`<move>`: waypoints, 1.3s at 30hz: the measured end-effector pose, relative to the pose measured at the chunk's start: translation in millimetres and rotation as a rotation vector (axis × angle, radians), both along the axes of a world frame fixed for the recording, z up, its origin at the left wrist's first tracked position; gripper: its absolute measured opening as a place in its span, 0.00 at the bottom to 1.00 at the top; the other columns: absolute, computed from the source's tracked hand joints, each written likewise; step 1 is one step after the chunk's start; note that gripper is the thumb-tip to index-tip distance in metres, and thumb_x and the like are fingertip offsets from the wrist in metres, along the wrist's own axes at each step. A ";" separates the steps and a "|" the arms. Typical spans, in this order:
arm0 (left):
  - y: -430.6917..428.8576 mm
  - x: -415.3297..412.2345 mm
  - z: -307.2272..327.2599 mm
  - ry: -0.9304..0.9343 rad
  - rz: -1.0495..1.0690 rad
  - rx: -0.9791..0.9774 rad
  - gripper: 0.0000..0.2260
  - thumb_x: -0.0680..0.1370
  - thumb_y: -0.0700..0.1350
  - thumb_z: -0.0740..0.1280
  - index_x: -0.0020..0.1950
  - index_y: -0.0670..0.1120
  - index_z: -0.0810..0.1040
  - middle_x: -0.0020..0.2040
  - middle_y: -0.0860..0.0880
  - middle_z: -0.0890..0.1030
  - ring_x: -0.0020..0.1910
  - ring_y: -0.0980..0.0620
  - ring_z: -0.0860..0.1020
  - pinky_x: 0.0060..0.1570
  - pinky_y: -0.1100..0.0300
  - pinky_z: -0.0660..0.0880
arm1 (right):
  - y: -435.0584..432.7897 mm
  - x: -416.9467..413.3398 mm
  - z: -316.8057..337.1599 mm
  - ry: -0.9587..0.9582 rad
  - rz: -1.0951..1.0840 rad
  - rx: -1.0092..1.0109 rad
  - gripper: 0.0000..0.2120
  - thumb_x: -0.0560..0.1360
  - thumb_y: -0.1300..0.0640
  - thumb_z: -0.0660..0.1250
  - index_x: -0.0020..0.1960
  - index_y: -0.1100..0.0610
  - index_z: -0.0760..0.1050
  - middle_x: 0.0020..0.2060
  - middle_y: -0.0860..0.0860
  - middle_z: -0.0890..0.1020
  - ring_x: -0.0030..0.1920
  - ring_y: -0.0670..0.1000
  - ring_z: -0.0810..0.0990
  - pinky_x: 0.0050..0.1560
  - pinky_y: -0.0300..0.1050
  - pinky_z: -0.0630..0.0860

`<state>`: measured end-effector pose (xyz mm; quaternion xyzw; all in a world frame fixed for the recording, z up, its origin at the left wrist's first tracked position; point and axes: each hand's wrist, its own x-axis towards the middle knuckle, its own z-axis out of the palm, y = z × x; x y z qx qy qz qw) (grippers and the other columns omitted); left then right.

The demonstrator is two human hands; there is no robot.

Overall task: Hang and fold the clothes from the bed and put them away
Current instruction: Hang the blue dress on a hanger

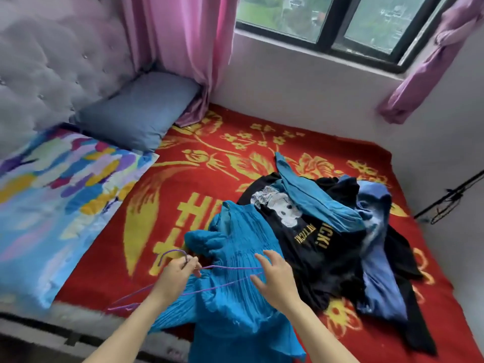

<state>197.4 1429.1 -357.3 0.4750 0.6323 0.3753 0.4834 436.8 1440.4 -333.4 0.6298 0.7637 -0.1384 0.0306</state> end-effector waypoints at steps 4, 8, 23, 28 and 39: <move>9.9 48.7 10.6 -0.007 -0.166 -0.026 0.14 0.81 0.38 0.60 0.37 0.44 0.77 0.30 0.51 0.79 0.37 0.53 0.77 0.48 0.58 0.72 | 14.4 3.3 -17.8 0.235 0.119 -0.257 0.28 0.76 0.41 0.62 0.73 0.49 0.62 0.63 0.50 0.74 0.65 0.48 0.70 0.64 0.44 0.63; 10.6 76.0 11.4 0.016 -0.156 -0.090 0.06 0.79 0.41 0.64 0.50 0.53 0.74 0.37 0.51 0.81 0.42 0.54 0.78 0.48 0.59 0.72 | 23.6 16.4 -24.1 0.475 0.015 -0.380 0.16 0.78 0.45 0.61 0.44 0.58 0.74 0.32 0.52 0.73 0.36 0.51 0.70 0.37 0.46 0.64; 33.0 53.9 -73.6 0.220 0.080 -0.468 0.06 0.79 0.41 0.62 0.44 0.43 0.76 0.44 0.46 0.77 0.46 0.48 0.74 0.46 0.57 0.69 | 47.0 87.4 -61.7 0.924 -0.751 -0.597 0.32 0.79 0.67 0.49 0.74 0.39 0.49 0.27 0.58 0.76 0.24 0.53 0.74 0.26 0.41 0.71; 64.8 46.4 -104.7 0.253 0.005 -0.576 0.09 0.80 0.41 0.59 0.40 0.43 0.71 0.36 0.47 0.71 0.34 0.50 0.66 0.36 0.58 0.61 | 44.4 106.5 -64.8 0.783 -0.820 -0.832 0.34 0.76 0.70 0.46 0.76 0.43 0.50 0.34 0.62 0.79 0.27 0.57 0.79 0.29 0.44 0.75; 157.9 25.5 -143.1 0.491 -0.196 -0.623 0.16 0.81 0.46 0.57 0.67 0.44 0.69 0.65 0.44 0.70 0.62 0.43 0.70 0.54 0.51 0.70 | 125.3 74.8 -54.9 0.875 -0.967 -0.407 0.36 0.77 0.68 0.53 0.77 0.47 0.40 0.42 0.58 0.81 0.27 0.48 0.81 0.36 0.46 0.76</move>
